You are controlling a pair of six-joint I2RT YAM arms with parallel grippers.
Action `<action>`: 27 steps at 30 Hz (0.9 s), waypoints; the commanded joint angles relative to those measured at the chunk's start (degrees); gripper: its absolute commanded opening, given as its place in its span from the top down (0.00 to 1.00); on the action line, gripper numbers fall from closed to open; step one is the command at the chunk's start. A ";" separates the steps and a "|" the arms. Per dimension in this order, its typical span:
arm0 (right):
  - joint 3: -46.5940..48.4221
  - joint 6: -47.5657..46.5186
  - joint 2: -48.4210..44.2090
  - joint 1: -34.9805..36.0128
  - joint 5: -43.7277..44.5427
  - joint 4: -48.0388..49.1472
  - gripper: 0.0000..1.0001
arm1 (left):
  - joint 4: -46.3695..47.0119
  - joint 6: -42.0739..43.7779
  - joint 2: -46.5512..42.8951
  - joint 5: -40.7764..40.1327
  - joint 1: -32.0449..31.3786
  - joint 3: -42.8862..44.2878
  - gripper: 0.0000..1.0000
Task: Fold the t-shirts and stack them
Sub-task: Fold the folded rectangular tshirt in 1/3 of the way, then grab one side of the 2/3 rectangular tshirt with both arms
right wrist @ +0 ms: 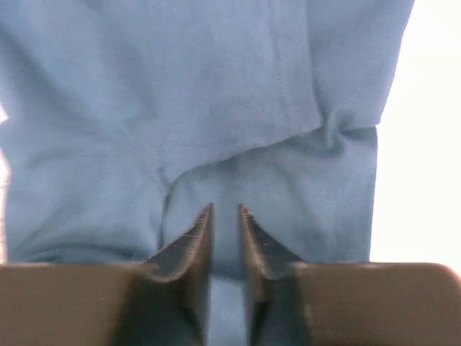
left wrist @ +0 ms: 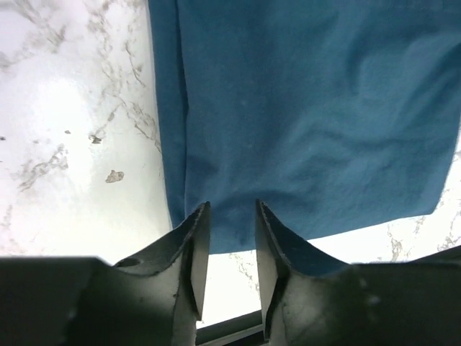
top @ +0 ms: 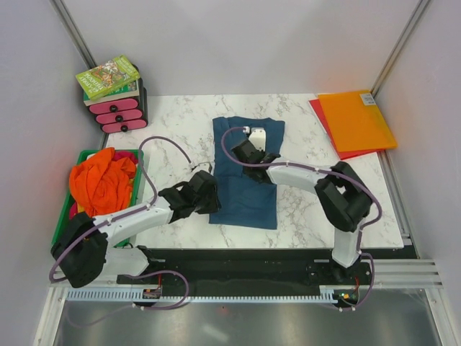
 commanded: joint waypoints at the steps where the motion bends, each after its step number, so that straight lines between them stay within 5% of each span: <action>1: -1.90 -0.26 -14.28 1.64 2.91 2.93 0.59 | 1.93 -1.06 -7.23 -4.19 -0.08 -0.74 0.59; 5: -6.99 1.84 -20.62 3.31 3.19 -2.43 0.44 | 0.79 -1.76 -8.82 -3.75 -0.08 -2.76 0.55; 13: -28.59 13.96 -32.83 9.55 6.18 -5.69 0.45 | 1.49 -4.75 -5.93 -0.24 -0.16 -8.48 0.52; 27: -34.60 19.16 -37.15 14.30 8.20 -7.01 0.46 | 5.45 -5.27 -0.83 0.37 -0.25 -9.36 0.51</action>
